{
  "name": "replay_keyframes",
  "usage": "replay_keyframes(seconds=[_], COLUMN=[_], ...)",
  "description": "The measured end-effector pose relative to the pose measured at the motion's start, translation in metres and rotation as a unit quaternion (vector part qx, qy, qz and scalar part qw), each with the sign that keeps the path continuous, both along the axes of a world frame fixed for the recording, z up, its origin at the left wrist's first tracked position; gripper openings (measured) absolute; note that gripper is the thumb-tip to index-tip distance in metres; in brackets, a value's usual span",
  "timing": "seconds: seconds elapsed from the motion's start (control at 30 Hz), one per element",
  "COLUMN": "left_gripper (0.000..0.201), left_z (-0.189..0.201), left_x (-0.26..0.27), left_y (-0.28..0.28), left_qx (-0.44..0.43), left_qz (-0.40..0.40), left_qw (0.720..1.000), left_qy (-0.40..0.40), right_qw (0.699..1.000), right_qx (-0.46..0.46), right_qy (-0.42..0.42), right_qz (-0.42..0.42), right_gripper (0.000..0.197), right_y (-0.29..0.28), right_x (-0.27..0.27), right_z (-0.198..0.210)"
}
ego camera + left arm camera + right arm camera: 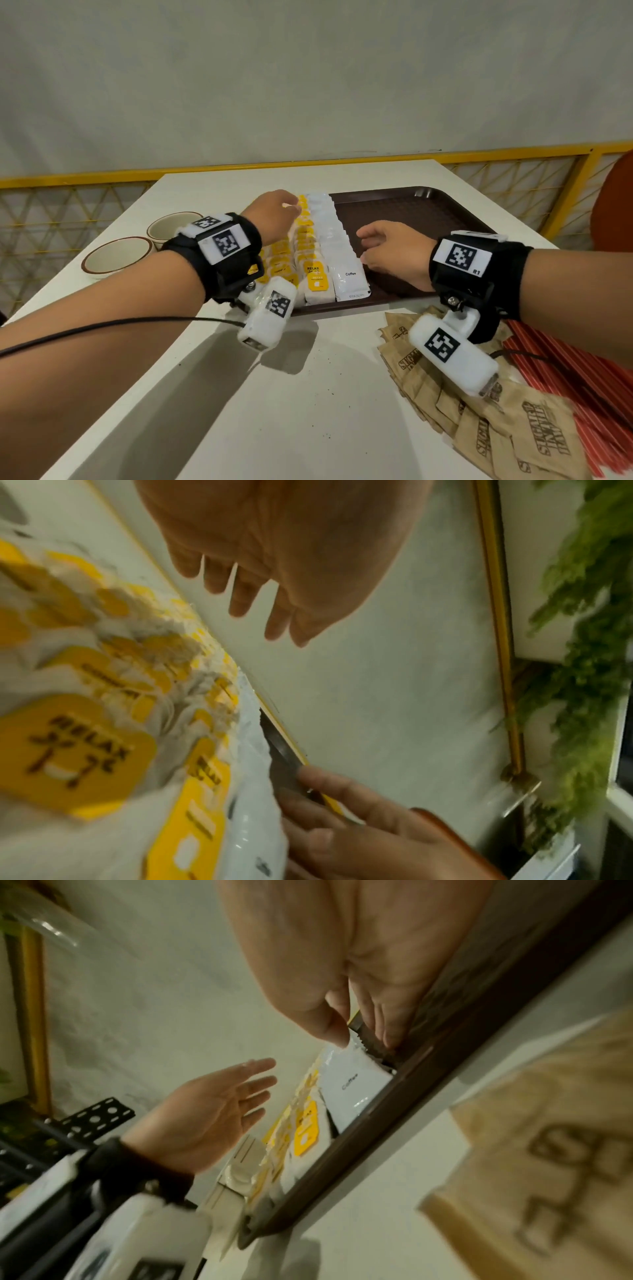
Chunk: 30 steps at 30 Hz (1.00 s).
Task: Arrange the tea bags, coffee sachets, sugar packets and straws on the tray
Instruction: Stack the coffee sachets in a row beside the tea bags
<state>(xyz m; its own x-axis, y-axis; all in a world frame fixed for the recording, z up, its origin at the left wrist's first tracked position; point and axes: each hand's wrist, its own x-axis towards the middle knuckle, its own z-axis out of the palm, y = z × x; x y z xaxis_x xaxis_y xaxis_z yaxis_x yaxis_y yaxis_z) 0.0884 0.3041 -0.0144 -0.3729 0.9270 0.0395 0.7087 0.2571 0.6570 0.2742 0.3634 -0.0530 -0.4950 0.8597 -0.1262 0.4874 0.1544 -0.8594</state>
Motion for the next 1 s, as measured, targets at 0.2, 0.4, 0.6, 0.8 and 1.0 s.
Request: replay_keyframes(seconds=[0.2,0.4,0.6,0.8,1.0], left_gripper=[0.058,0.068,0.074,0.073,0.072], left_z=[0.000,-0.015,-0.017,-0.013,-0.010], left_x=[0.000,-0.006,-0.008,-0.006,-0.006], left_y=[-0.035,-0.049,-0.050,-0.044,-0.039], left_qx=[-0.003,0.006,-0.010,-0.026,-0.041], left_qz=[0.052,0.083,0.091,0.095,0.083], left_qw=[0.990,0.968,0.963,0.966,0.971], left_qy=[-0.133,-0.235,-0.253,-0.239,-0.219], right_qw=[0.995,0.996,0.997,0.997,0.998], right_qx=[-0.090,-0.086,-0.069,-0.068,-0.061], right_qy=[0.049,0.023,0.012,-0.007,-0.012], right_qz=[-0.003,-0.023,-0.036,-0.024,-0.025], right_gripper=[0.055,0.055,0.056,0.044,0.057], right_y=[-0.001,-0.003,-0.005,-0.001,0.011], right_x=[-0.013,-0.018,-0.024,-0.031,-0.035], right_z=[0.000,0.000,0.008,0.012,0.009])
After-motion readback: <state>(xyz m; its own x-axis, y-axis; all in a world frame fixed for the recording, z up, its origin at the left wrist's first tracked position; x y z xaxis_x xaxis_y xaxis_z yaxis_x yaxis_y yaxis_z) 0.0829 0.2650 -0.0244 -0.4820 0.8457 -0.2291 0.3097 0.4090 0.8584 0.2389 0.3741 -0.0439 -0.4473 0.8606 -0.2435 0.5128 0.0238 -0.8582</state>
